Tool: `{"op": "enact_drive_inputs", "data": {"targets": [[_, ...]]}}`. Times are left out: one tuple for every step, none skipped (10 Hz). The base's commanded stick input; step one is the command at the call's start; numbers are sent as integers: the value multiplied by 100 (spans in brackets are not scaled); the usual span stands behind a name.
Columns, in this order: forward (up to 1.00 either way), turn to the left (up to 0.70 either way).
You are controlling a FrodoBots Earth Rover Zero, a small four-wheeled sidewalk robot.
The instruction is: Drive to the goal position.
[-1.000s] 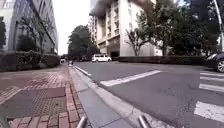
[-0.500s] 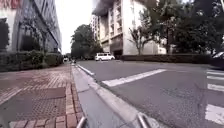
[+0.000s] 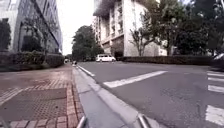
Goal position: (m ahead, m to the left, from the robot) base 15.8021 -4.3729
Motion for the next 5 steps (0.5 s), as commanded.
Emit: {"op": "enact_drive_inputs", "data": {"targets": [[0, 45], [0, 45], [0, 45], [0, 21], [0, 0]]}}
